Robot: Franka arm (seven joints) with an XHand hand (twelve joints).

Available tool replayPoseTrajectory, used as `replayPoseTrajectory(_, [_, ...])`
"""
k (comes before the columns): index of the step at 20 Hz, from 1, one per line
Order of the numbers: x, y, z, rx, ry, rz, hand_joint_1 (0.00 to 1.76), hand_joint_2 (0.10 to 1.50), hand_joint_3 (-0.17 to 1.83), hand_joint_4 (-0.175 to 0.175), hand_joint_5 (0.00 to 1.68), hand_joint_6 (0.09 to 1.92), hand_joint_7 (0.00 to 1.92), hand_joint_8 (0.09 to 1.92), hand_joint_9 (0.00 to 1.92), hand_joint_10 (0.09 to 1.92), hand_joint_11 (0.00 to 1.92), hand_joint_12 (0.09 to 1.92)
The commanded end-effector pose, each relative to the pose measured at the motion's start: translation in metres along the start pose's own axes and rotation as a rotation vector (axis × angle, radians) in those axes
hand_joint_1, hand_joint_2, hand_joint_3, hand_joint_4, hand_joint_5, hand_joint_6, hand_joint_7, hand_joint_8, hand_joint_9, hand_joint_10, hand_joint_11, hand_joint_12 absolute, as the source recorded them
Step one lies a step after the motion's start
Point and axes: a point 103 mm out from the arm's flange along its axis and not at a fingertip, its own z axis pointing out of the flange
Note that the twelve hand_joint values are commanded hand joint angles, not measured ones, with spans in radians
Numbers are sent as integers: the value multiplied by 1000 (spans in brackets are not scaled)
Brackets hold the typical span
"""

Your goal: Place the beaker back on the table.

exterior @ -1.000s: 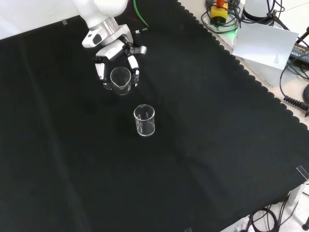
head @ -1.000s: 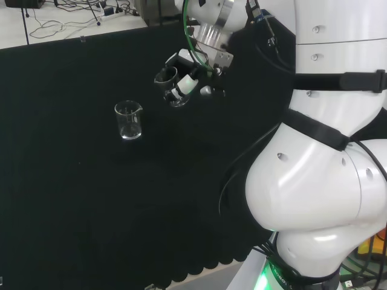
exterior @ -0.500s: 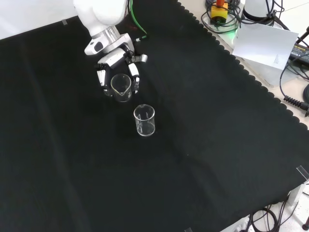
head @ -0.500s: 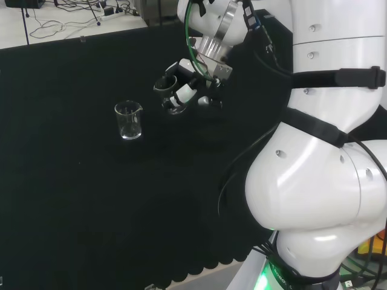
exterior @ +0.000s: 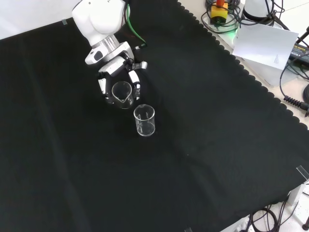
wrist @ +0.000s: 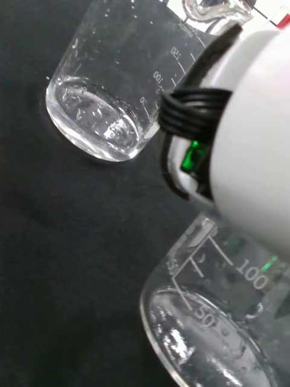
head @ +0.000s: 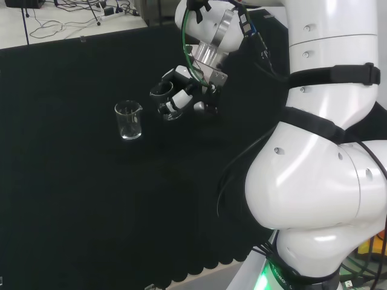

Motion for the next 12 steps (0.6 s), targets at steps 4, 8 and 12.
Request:
replayPoseTrajectory(4, [-1,1,12,-18,57,-11,1322,581,762,-175,1270,681,1365,611,1518,580,1233,717])
replayPoseTrajectory(8, [-1,3,18,-24,66,-6,1318,611,715,-175,1272,669,1334,629,1516,573,1233,717])
replayPoseTrajectory(12, [-2,4,18,-35,73,-3,1318,614,710,-175,1271,670,1332,630,1503,564,1238,721])
